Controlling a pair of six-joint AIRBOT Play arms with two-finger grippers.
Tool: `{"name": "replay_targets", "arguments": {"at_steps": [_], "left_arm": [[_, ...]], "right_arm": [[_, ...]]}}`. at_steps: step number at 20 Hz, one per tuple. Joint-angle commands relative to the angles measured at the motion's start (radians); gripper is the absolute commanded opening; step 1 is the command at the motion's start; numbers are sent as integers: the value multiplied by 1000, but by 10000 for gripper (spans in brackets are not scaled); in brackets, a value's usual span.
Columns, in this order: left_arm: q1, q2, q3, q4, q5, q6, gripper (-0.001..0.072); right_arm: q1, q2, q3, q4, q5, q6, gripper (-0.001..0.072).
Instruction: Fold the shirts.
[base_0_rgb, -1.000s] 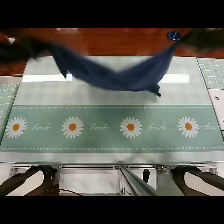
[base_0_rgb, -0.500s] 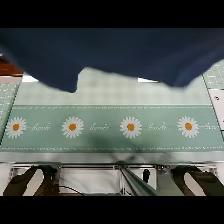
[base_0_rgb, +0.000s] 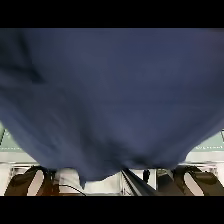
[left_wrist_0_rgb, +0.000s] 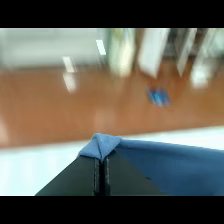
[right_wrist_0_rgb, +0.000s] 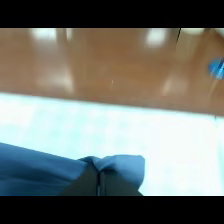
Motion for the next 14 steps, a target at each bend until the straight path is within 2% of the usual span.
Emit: {"name": "replay_targets", "arguments": {"at_steps": [1, 4, 7, 10, 14], "left_arm": [[-71, -60, -293, -86, 98, 47, 16], [-170, -246, -393, -85, 273, 51, 16], [-276, -510, -331, -86, 400, 50, 16], [-352, -783, -183, -89, 411, 37, 16], [-384, -1030, 8, -90, 404, -68, 16]], "right_arm": [[0, -40, -215, 1, -96, 1, 25], [0, -201, -284, 2, -164, -21, 25], [0, -407, -270, 2, -249, -23, 25], [0, -623, -210, 3, -287, -6, 25], [0, -849, -107, 2, -354, 71, 25]]}}
